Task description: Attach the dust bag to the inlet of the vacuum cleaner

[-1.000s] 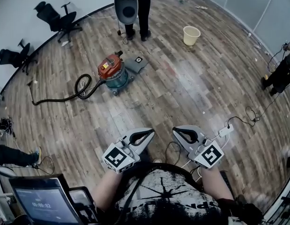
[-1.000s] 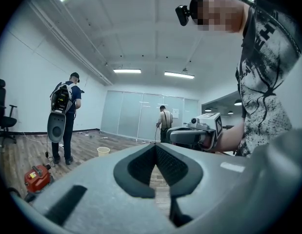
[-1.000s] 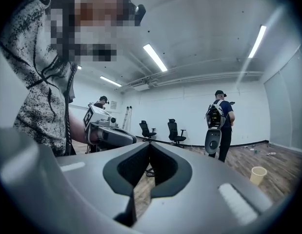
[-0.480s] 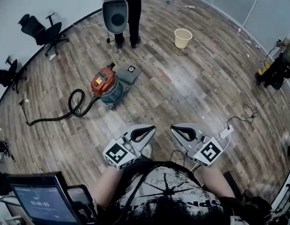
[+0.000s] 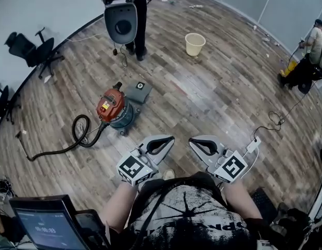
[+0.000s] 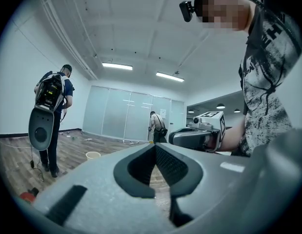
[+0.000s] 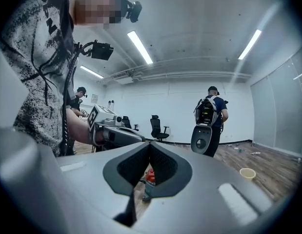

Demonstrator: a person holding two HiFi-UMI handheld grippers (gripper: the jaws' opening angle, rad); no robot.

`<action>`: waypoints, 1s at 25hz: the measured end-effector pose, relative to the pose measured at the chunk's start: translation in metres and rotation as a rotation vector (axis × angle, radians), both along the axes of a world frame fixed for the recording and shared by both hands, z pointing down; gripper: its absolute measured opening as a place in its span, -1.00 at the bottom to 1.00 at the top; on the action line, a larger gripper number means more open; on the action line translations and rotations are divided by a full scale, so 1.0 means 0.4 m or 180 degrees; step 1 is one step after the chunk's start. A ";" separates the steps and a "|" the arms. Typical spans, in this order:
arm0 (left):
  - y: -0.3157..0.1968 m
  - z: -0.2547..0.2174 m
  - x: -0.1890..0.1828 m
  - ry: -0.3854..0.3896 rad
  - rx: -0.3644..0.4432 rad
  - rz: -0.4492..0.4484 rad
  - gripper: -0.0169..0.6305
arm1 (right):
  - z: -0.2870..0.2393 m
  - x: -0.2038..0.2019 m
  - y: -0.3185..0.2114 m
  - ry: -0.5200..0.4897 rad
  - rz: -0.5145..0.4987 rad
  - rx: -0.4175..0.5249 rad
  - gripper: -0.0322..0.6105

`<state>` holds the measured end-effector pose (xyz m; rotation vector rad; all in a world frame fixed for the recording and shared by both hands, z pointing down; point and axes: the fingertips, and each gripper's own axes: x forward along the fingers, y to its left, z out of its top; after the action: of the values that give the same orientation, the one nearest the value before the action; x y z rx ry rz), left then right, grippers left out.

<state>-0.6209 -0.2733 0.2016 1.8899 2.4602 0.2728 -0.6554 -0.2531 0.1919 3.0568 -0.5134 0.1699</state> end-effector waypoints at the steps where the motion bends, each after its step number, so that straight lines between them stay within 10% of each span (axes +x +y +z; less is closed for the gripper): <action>1: 0.008 0.003 0.017 -0.0013 0.0008 0.0005 -0.94 | 0.002 0.013 0.004 -0.0016 0.0008 -0.0005 -0.88; 25: 0.482 0.069 0.306 -0.0126 0.0513 -0.0297 -0.94 | 0.037 0.335 0.472 -0.0062 -0.0241 0.0166 -0.88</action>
<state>-0.4985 -0.0805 0.2292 2.0315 2.3821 0.5141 -0.5214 -0.0642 0.2069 3.0828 -0.6435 0.1871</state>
